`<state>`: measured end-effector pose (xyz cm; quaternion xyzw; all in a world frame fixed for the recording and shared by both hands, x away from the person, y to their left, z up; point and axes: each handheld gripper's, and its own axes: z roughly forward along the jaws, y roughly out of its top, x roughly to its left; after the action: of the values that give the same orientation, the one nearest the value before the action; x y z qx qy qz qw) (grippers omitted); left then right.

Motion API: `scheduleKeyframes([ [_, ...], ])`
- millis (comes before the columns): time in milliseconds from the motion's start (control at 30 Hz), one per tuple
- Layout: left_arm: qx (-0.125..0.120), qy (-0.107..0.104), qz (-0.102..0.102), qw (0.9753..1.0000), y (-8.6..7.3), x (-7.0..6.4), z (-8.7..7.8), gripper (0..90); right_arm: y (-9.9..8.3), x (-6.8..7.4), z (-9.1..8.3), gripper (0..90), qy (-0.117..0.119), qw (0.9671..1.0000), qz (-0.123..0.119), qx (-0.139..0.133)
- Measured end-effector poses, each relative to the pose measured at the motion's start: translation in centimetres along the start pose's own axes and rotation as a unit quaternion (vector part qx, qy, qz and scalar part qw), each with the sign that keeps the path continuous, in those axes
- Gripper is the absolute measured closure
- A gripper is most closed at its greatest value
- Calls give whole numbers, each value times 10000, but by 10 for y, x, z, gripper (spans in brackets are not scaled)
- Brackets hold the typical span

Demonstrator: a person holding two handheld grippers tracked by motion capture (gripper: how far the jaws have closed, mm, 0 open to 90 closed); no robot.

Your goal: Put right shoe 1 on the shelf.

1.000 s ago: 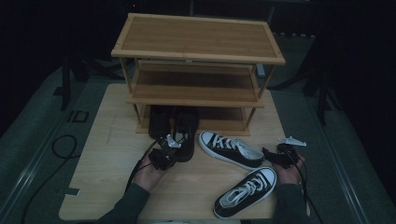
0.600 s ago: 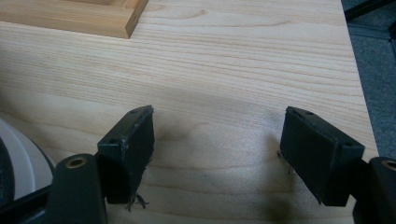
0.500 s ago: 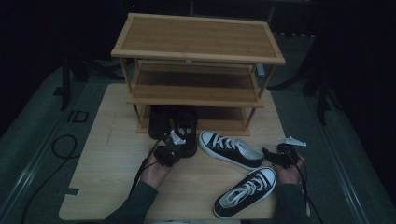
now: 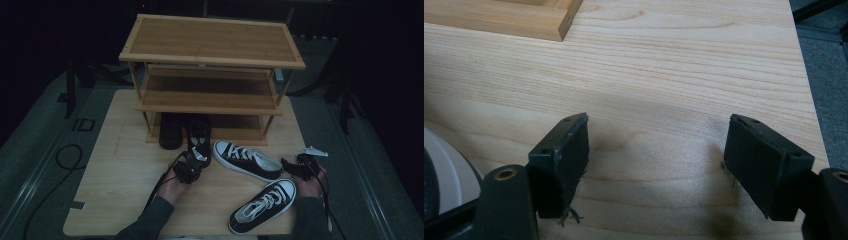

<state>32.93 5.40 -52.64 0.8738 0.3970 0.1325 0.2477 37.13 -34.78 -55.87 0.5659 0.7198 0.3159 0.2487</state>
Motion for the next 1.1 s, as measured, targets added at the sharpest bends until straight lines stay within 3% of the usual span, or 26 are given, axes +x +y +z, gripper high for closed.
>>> scheduleKeyframes([
  [67, -82, -66, -54, 9999, 3, 2, -3, 893, 0, 0, 0, 259, 0, 10000, 0, 0],
  [167, -133, 60, -88, 9999, 8, 5, -5, 893, 0, 0, 0, 259, -1, 10000, 0, 0],
  [233, -192, 22, -143, 9997, 12, 9, -5, 893, 0, 0, 0, 259, -1, 10000, -4, 0],
  [333, -223, 10, -107, 9997, 17, 9, -5, 895, 0, 0, 0, 259, -2, 10000, -1, 1],
  [467, -234, 273, -96, 9993, 21, 10, -3, 894, 0, 0, 0, 259, 0, 10000, -3, 1],
  [567, -286, 257, -309, 9988, 23, 19, -1, 895, 0, 0, 0, 259, 0, 10000, -3, 1],
  [667, -247, 364, -322, 9985, 27, 24, 1, 894, 0, 0, 0, 259, 1, 10000, -3, 1],
  [933, -294, 401, -517, 9974, 39, 37, 11, 894, 0, 0, 0, 258, 0, 10000, -9, 0],
  [1100, -273, 505, -520, 9970, 46, 41, 17, 893, 0, 0, 0, 259, 1, 10000, -9, 0],
])
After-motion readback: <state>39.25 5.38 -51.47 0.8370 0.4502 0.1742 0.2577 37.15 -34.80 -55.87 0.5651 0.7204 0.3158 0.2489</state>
